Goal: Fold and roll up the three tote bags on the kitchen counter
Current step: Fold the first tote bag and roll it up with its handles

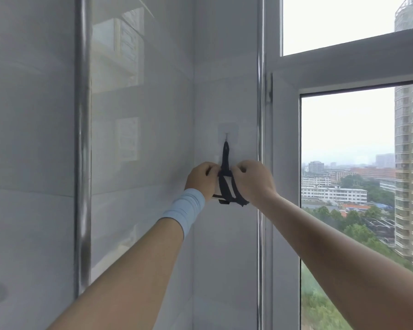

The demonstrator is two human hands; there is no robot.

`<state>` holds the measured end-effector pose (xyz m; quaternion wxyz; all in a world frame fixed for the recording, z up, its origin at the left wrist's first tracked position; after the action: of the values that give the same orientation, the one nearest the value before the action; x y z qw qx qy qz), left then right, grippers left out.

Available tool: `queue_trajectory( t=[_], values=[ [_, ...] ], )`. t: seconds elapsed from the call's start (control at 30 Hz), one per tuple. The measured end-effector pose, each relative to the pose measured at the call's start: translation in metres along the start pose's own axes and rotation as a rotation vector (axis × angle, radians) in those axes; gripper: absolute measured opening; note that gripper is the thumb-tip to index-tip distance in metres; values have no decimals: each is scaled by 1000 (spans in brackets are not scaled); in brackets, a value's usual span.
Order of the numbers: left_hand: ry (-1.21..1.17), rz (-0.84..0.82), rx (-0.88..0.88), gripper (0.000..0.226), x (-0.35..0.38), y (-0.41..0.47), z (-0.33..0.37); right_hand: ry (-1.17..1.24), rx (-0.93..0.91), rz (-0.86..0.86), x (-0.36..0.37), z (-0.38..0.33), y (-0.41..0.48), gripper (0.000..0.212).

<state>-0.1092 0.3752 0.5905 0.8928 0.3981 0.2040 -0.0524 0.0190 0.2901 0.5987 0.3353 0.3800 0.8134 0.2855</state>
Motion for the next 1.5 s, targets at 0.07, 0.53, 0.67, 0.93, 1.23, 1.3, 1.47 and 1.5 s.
queue_trajectory(
  t=[0.07,0.53,0.67,0.93,1.23,1.3,1.47,1.5],
  values=[
    [3,62,-28,26,-3,-4,-2,8,-27,-11,-2,3,-8,35],
    [-256,86,-78,17,15,-54,-37,145,-134,-48,11,33,-50,20],
    [-390,18,-260,18,14,-45,-38,51,-222,-74,8,29,-46,27],
    [-597,100,-342,33,15,-66,-57,-99,-396,-119,25,30,-62,30],
    [341,85,134,28,4,-41,-19,-149,-321,-212,22,22,-49,36],
    [443,11,235,33,10,-46,-21,-237,-353,-213,29,22,-54,34],
    [532,-69,236,39,20,-47,-36,-334,-314,-267,43,25,-61,35],
    [557,-83,237,39,19,-44,-34,-359,-299,-286,44,24,-58,35]
  ],
)
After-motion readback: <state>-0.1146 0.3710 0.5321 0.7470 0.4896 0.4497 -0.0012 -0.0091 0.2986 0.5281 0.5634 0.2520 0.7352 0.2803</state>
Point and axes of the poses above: each hand's wrist, its own y-axis towards the middle knuckle, its own x-axis out of the palm, z = x × y, the point moved 7 cm from there along y, towards the middle knuckle, and after that the axes turned 11 degrees about y, right-handed, at the moved point
